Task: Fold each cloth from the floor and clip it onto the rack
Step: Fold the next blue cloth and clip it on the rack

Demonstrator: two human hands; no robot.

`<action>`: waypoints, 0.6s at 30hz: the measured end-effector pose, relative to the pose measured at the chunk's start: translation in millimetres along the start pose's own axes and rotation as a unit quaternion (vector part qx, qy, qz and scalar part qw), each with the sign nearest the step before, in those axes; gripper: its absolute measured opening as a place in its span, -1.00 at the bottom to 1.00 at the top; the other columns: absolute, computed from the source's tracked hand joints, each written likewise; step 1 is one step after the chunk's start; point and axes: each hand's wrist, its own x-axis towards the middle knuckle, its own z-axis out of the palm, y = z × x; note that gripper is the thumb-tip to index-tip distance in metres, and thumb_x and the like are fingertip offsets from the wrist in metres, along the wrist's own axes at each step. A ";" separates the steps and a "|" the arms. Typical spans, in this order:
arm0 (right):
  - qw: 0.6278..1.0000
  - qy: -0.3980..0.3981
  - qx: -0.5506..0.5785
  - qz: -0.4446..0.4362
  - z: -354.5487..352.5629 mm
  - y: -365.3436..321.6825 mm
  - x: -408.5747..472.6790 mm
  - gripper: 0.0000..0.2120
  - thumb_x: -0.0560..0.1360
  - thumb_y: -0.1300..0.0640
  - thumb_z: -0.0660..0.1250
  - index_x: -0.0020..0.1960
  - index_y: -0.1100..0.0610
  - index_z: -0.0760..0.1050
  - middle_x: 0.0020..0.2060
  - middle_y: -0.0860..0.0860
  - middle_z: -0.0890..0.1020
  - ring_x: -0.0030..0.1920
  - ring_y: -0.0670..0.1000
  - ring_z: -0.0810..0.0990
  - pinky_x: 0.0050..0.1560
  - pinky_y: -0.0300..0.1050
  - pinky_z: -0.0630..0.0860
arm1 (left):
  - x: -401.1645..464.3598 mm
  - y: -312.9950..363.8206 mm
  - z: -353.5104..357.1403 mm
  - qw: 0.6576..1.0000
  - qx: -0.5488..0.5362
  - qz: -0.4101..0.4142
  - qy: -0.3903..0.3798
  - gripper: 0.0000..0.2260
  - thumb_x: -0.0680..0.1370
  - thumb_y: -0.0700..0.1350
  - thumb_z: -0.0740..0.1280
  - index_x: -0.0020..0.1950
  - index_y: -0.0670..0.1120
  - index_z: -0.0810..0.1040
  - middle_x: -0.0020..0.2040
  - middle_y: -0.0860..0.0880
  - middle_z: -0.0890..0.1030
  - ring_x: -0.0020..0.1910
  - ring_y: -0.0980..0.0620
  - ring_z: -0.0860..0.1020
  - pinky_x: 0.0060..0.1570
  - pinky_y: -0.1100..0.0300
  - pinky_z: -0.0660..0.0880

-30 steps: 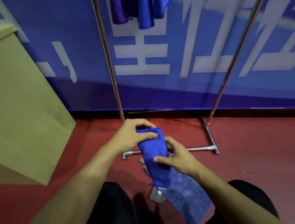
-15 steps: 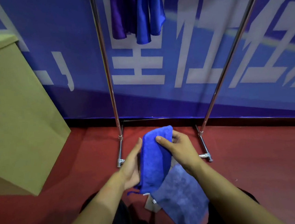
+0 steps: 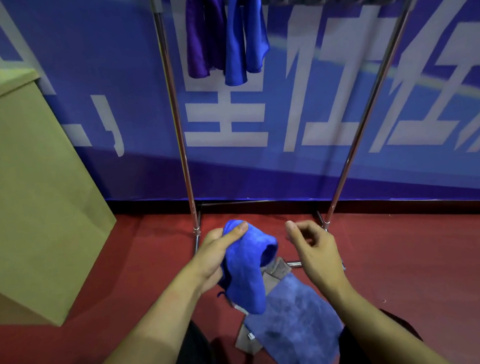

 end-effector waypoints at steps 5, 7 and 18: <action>0.971 -0.175 -0.063 -0.151 6.6 -15.3 -8.2 -0.54 0.47 -0.16 0.42 0.30 0.01 0.52 0.21 -0.16 0.62 0.27 -0.10 0.57 0.31 -0.14 0.45 | -3.1 6.3 -1.5 0.996 -0.050 -0.058 -0.052 -0.66 0.50 0.09 0.41 -0.06 -0.20 0.62 -0.22 -0.17 0.63 -0.29 -0.02 0.62 -0.24 0.17 0.58; 0.961 -0.203 -0.081 -0.169 15.8 -21.7 -8.9 -0.46 0.47 -0.16 0.43 0.39 0.01 0.47 0.29 -0.18 0.58 0.33 -0.14 0.54 0.34 -0.13 0.44 | -10.3 11.0 6.5 0.987 -0.100 -0.089 -0.085 -0.66 0.54 0.09 0.36 -0.06 -0.21 0.60 -0.25 -0.19 0.61 -0.35 -0.03 0.61 -0.29 0.17 0.58; 0.947 0.002 -0.205 -0.247 26.7 -37.0 -1.7 -0.67 0.57 -0.16 0.21 0.14 -0.07 0.66 -0.12 -0.11 0.75 -0.17 -0.03 0.72 -0.15 -0.07 0.60 | -17.5 20.9 19.1 0.995 -0.056 -0.072 -0.041 -0.64 0.58 0.15 0.32 -0.15 -0.11 0.68 -0.34 -0.06 0.60 -0.41 0.04 0.58 -0.45 0.28 0.49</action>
